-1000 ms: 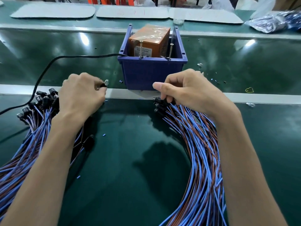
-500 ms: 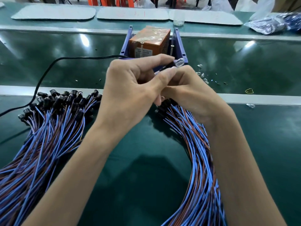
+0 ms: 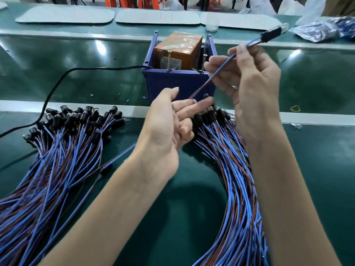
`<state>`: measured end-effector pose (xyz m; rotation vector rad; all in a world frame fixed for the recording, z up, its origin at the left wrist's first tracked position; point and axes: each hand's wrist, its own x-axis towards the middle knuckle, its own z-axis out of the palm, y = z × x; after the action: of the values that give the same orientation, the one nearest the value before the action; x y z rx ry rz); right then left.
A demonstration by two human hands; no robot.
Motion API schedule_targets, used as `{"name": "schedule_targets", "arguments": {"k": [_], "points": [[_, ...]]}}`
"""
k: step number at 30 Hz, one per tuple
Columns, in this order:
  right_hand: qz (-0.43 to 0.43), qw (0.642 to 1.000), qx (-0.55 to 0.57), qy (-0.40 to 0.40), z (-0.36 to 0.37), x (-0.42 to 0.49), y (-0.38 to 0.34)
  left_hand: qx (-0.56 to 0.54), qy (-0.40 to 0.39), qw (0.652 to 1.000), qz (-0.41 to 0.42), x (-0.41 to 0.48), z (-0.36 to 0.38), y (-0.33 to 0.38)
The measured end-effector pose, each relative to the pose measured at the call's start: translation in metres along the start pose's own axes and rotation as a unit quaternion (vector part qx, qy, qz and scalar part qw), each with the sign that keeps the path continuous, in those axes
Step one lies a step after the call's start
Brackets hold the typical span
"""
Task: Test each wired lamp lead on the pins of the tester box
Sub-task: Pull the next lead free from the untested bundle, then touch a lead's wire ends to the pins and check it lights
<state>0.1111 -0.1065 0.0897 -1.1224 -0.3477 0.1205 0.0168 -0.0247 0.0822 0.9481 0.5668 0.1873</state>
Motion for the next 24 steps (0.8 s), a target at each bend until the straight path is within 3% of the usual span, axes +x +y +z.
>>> {"name": "schedule_targets", "arguments": {"k": [5, 10, 17, 24], "points": [[-0.018, 0.998, 0.005, 0.055, -0.007, 0.004, -0.009, -0.078, 0.071, 0.994, 0.031, 0.006, -0.004, 0.002], [-0.009, 0.995, 0.051, 0.086, -0.020, 0.012, -0.015, -0.071, 0.099, 0.990, 0.076, 0.009, -0.008, 0.004], [0.014, 1.000, -0.010, 0.020, -0.026, 0.012, -0.013, 0.031, 0.118, 0.971, 0.203, 0.012, -0.009, 0.005], [0.040, 0.996, -0.071, -0.028, -0.024, 0.007, -0.008, 0.137, 0.078, 0.961, 0.227, 0.017, -0.015, 0.003]]}}
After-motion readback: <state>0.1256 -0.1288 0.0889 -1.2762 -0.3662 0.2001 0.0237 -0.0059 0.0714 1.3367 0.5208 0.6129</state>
